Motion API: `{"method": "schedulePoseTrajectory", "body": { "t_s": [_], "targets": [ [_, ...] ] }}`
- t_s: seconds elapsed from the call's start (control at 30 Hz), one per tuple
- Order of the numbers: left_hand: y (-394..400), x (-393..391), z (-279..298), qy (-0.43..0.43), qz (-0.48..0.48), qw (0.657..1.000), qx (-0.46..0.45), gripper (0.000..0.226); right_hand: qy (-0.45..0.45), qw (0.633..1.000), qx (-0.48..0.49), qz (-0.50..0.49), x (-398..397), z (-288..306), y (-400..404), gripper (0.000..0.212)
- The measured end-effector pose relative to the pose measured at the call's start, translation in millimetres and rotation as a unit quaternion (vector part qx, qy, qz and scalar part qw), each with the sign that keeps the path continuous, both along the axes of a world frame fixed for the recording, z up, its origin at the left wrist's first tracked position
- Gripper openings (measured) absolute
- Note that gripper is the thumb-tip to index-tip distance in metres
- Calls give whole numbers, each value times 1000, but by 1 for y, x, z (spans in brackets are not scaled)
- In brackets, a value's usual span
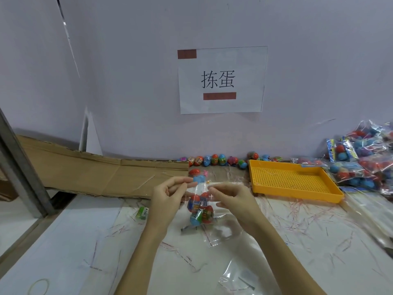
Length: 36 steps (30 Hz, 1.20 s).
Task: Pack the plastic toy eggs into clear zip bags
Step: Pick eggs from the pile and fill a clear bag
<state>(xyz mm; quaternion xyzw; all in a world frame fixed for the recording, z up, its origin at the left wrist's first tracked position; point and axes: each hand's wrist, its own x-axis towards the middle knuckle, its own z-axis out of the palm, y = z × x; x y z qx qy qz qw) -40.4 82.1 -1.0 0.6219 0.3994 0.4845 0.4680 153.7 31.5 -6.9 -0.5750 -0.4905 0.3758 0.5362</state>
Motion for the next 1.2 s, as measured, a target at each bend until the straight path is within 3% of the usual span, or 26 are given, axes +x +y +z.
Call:
{"method": "schedulePoseTrajectory", "body": {
  "t_s": [0.17,0.43,0.67,0.87,1.2],
  "targets": [
    [1,-1,0,4,-21,999,-25,18,46,999,-17,-19,3,-3,1,10],
    [5,-6,-4,-30,-24,993,-107,15,32,999,-5,-25,5,0,1,10],
    [9,-10,-10,5,6,996,-92,14,24,1000,-3,-17,12,2,-2,12],
    [11,-18,-8,-29,-21,995,-95,17,57,998,9,2,18,2,-4,13],
    [14,-28,-11,-1,-56,998,-7,21,11,998,56,22,22,1,-6,17]
  ]
}}
